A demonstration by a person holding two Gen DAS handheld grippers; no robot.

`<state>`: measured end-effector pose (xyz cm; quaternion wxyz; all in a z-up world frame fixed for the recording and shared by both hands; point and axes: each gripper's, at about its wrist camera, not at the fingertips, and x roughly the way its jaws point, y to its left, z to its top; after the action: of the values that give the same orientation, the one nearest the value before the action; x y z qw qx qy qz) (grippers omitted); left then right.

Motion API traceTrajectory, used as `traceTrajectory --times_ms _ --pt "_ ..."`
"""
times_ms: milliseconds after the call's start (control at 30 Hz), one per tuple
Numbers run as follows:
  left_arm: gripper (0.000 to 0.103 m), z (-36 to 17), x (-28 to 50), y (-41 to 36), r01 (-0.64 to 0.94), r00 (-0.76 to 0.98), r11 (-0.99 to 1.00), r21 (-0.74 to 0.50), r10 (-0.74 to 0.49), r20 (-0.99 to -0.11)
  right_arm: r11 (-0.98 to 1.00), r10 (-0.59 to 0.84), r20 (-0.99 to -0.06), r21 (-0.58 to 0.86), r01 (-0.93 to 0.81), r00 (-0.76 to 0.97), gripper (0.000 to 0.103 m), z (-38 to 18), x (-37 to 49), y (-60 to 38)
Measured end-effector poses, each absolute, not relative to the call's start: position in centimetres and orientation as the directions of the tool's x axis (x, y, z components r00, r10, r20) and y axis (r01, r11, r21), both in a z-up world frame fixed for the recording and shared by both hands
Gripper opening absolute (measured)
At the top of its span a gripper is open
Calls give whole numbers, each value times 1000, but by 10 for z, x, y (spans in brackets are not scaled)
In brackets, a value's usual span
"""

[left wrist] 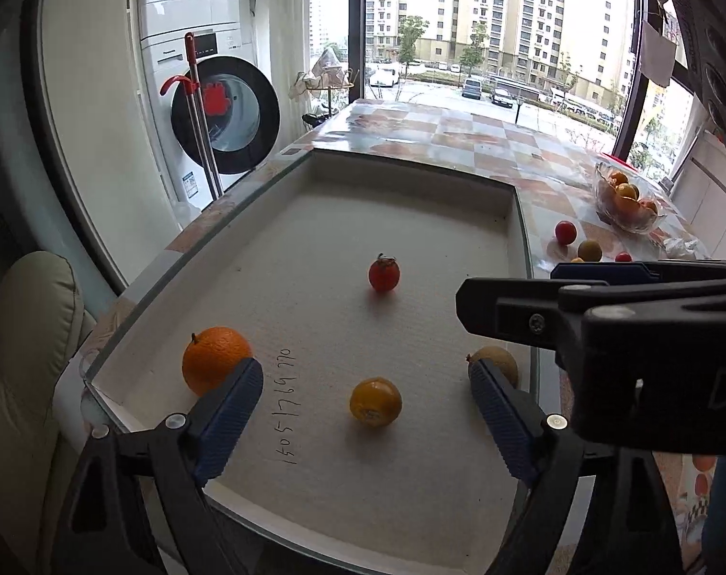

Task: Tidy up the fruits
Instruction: 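Carry the orange and tomato into the gray tray and open both tools, then move both tools back over the table and pause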

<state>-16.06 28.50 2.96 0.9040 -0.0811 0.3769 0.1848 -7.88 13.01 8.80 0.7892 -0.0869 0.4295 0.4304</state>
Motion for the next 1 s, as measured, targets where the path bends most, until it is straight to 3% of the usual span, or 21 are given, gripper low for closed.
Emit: traceTrajectory --times_ms 67,200,267,333,567,733,1000 --pt "90 33 -160 283 -387 646 922 3 273 -713 619 609 -747 236 -749 268 79 90 -78 124" --pt "90 40 -160 277 -377 651 926 21 281 -705 648 598 -744 228 -727 299 83 91 -75 106" --pt "90 44 -159 271 -366 661 930 31 283 -695 689 575 -733 196 -697 363 97 94 -72 91" --pt "90 49 -159 262 -350 675 936 41 282 -682 723 566 -713 188 -664 414 103 96 -68 72" --pt "90 61 -151 206 -180 731 981 75 184 -657 821 489 -733 205 -533 472 103 82 -47 0" --pt "90 46 -136 162 -35 707 997 75 78 -703 890 384 -774 164 -425 504 103 60 -35 -52" --pt "90 8 -114 146 -67 614 991 113 130 -779 936 268 -813 92 -341 517 103 24 -35 -102"
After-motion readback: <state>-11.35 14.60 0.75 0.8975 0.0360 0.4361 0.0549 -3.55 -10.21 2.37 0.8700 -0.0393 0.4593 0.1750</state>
